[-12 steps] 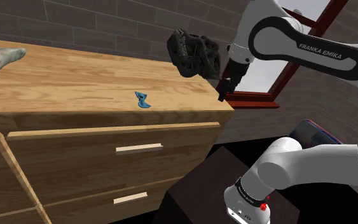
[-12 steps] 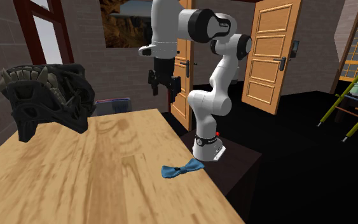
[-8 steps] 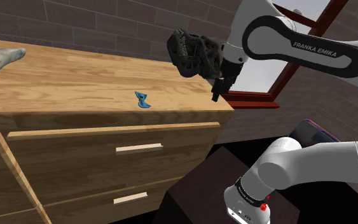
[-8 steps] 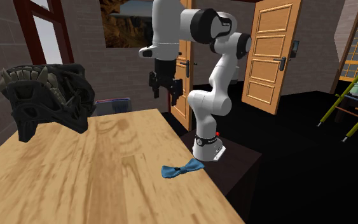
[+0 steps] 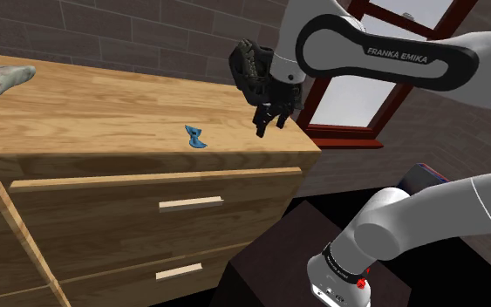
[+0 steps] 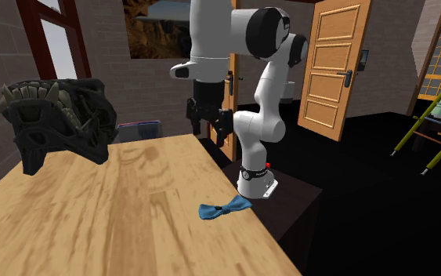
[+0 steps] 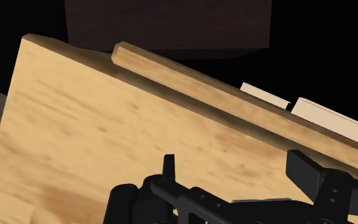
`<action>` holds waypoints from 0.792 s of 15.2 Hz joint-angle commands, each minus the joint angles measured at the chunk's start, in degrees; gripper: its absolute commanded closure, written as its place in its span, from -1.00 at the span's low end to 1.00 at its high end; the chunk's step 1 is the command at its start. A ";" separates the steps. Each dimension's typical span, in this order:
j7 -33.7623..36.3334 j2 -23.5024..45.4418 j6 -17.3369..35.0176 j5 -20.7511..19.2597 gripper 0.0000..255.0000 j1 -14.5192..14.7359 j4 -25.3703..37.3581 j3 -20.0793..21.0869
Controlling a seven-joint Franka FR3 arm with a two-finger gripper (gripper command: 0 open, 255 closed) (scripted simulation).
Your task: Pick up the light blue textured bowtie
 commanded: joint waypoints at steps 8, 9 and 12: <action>13.71 16.77 4.62 0.12 -1.00 0.26 13.55 7.69; 15.28 18.79 4.88 -0.29 -1.00 0.35 15.43 8.44; 20.01 25.14 5.29 -2.03 -1.00 0.86 21.57 10.47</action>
